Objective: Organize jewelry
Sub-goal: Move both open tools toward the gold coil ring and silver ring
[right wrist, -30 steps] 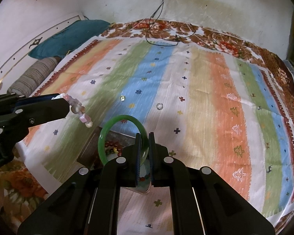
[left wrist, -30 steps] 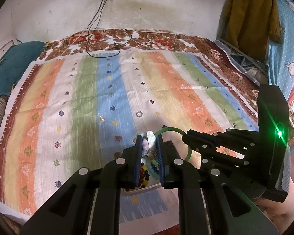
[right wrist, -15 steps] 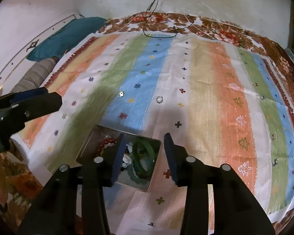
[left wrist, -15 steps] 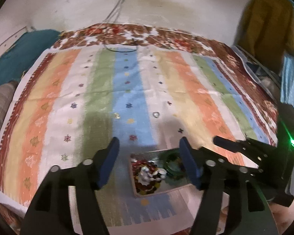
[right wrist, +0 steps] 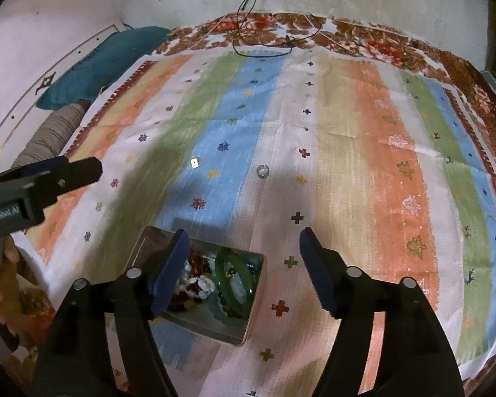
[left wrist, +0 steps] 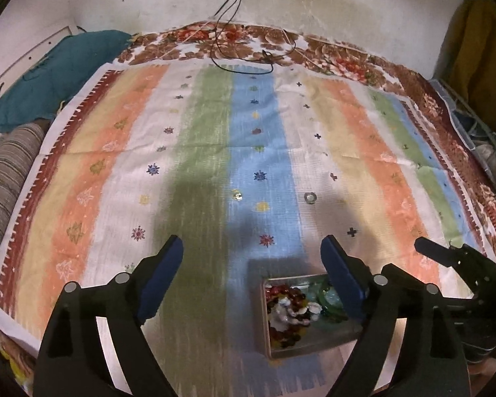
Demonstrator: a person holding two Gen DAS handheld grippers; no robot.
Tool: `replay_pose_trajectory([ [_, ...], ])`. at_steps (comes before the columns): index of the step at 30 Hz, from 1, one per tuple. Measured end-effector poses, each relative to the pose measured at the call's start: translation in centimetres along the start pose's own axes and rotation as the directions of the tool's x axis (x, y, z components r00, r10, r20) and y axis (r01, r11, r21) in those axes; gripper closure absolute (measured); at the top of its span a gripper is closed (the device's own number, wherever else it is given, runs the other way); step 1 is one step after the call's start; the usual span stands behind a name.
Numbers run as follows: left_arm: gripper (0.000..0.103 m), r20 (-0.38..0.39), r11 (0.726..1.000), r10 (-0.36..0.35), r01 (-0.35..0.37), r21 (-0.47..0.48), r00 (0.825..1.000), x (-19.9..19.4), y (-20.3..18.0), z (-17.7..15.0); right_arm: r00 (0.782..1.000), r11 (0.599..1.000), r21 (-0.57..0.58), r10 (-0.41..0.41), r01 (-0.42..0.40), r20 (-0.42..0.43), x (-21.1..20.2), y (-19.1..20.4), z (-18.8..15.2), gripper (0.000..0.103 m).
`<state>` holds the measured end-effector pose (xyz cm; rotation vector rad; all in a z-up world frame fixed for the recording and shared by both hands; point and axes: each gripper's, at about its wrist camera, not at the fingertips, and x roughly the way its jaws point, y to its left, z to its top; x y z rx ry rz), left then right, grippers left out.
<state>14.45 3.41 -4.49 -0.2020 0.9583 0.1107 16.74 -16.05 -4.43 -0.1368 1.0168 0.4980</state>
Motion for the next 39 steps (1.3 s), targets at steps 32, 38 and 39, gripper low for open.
replay_pose_trajectory([
  [32,0.016,-0.071,0.996,0.059,-0.064,-0.057,0.996,8.0,1.2,2.8,0.995,0.996,-0.018,-0.084,0.084,-0.051,5.9,-1.1,3.8,0.017],
  [38,0.016,-0.076,0.996,0.070,-0.074,-0.048,0.995,8.9,1.3,3.0,0.993,0.995,-0.031,-0.098,0.096,-0.065,7.0,-1.1,4.1,0.017],
  [39,0.016,-0.078,0.996,0.071,-0.075,-0.047,0.994,9.1,1.4,3.0,0.993,0.995,-0.032,-0.099,0.097,-0.065,7.2,-1.1,4.1,0.017],
])
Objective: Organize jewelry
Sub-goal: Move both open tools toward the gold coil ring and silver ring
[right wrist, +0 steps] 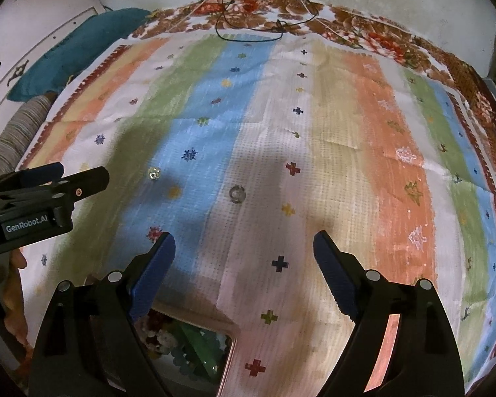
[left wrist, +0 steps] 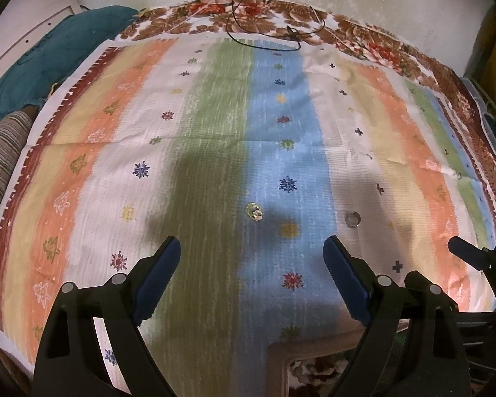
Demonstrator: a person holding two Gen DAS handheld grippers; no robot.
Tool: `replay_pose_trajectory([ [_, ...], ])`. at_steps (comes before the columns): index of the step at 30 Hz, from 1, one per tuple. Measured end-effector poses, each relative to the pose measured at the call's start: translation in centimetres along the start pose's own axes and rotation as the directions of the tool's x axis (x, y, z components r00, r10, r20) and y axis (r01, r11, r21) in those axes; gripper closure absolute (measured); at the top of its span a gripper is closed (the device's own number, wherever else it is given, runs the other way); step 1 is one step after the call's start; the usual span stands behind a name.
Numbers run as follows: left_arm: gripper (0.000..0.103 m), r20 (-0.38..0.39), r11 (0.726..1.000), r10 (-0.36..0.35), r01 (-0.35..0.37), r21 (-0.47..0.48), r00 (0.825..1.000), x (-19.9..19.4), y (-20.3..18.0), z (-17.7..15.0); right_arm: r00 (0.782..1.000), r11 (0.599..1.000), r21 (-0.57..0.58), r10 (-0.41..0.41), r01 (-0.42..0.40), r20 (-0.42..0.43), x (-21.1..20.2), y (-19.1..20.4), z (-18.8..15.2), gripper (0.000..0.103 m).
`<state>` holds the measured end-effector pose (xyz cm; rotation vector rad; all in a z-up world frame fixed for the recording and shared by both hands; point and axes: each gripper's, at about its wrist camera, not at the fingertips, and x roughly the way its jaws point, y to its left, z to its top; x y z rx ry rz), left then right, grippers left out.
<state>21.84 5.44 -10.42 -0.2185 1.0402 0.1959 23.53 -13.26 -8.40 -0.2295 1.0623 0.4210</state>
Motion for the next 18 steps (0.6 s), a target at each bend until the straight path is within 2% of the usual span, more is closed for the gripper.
replay_pose_trajectory([
  [18,0.016,-0.019,1.000,0.020,-0.019,0.023,1.000,2.5,-0.2,1.2,1.000,1.000,0.010,-0.007,0.007,-0.027,2.6,-0.5,1.1,0.017],
])
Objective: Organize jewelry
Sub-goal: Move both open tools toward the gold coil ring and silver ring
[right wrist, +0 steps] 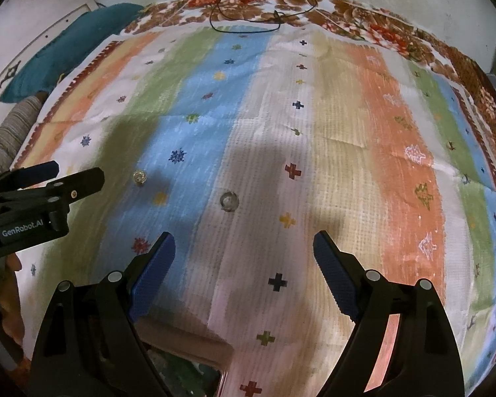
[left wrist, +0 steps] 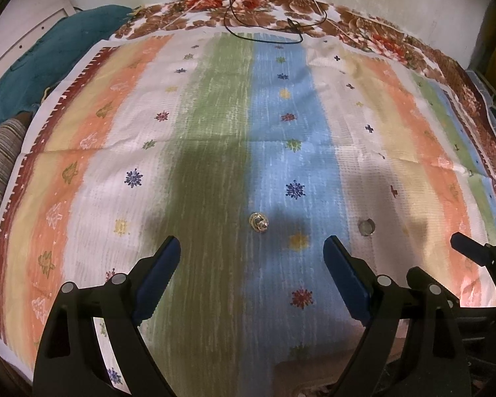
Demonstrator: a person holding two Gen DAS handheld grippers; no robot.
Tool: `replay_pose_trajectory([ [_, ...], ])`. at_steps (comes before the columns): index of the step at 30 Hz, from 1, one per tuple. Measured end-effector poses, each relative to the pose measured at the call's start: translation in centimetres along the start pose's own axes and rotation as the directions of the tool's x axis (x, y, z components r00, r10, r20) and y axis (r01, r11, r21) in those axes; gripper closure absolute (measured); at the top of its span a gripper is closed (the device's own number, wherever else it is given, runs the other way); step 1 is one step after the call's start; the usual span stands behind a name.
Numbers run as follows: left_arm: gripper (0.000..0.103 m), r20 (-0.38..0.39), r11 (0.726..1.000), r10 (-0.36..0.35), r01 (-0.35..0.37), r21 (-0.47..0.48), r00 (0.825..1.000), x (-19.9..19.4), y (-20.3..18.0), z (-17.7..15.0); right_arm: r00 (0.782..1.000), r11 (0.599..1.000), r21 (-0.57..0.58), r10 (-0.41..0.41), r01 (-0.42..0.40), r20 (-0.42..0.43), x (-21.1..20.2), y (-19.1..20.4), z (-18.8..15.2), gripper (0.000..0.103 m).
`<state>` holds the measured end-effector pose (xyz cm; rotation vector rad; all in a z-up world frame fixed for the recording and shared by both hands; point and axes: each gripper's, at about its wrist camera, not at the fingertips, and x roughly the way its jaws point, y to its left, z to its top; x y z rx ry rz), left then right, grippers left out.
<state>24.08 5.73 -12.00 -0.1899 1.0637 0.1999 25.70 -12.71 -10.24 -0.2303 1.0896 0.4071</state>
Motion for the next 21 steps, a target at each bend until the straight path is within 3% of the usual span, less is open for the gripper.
replay_pose_trajectory([
  [13,0.022,-0.049,1.000,-0.017,0.018,0.020,0.999,2.3,0.0,0.8,1.000,1.000,-0.010,-0.005,0.005,-0.017,1.8,0.1,1.1,0.017],
  [21,0.024,-0.082,0.999,-0.020,0.023,0.032,0.996,3.8,-0.2,1.1,0.998,0.999,0.005,0.052,-0.052,-0.042,3.0,0.3,1.8,0.017],
])
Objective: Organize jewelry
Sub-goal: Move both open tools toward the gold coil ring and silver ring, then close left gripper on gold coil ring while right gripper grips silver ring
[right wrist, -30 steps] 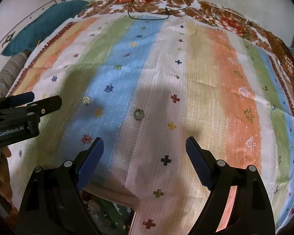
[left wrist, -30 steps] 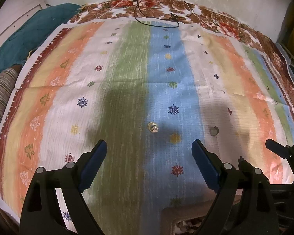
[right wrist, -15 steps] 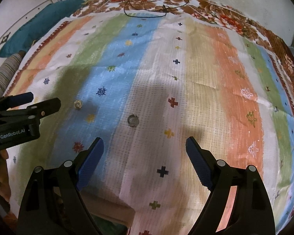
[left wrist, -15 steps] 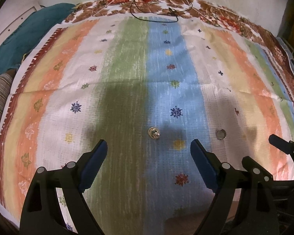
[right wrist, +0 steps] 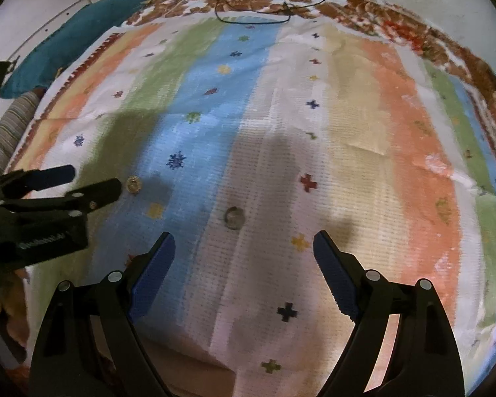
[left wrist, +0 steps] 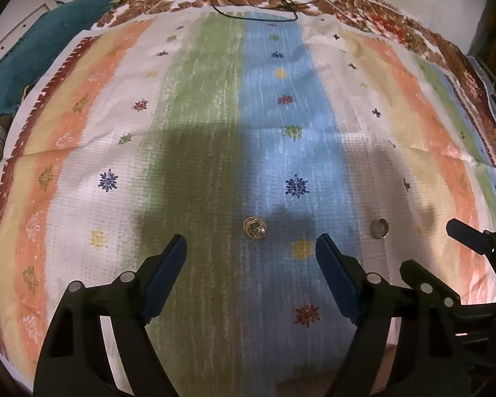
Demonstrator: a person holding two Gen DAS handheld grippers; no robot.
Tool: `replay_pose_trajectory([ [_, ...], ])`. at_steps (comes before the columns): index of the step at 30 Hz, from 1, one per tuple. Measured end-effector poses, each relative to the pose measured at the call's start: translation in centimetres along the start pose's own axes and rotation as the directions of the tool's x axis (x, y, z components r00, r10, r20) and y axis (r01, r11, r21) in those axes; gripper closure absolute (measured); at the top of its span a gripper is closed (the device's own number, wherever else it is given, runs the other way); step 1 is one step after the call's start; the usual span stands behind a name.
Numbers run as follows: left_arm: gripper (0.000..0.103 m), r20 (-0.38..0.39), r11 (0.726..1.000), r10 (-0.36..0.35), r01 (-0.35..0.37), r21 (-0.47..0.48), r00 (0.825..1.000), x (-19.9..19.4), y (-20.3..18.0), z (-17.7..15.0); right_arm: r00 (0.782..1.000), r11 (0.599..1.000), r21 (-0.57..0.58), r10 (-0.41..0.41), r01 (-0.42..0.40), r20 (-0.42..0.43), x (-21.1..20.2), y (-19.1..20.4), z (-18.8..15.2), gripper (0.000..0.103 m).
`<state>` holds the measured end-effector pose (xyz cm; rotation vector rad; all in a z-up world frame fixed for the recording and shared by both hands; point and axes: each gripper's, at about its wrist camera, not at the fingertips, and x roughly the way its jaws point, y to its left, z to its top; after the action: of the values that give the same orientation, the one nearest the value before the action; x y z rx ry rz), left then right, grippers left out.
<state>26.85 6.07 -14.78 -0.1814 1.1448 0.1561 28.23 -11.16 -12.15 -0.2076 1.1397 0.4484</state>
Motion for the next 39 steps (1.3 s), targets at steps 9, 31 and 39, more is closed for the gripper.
replay_pose_trajectory([
  [9,0.028,-0.035,1.000,0.002,-0.002,0.006,0.999,1.6,0.2,0.5,0.999,1.000,-0.012,-0.009,0.008,-0.034,1.8,-0.1,0.7,0.017],
  [31,0.063,-0.100,0.999,-0.012,0.017,0.042,0.995,4.8,0.3,0.9,0.994,0.998,-0.061,0.018,-0.025,-0.110,5.0,0.5,1.7,0.049],
  [39,0.076,-0.099,1.000,-0.014,0.017,0.025,0.995,4.8,1.0,0.8,0.993,0.998,-0.061,0.027,-0.034,-0.114,5.4,0.6,2.0,0.070],
])
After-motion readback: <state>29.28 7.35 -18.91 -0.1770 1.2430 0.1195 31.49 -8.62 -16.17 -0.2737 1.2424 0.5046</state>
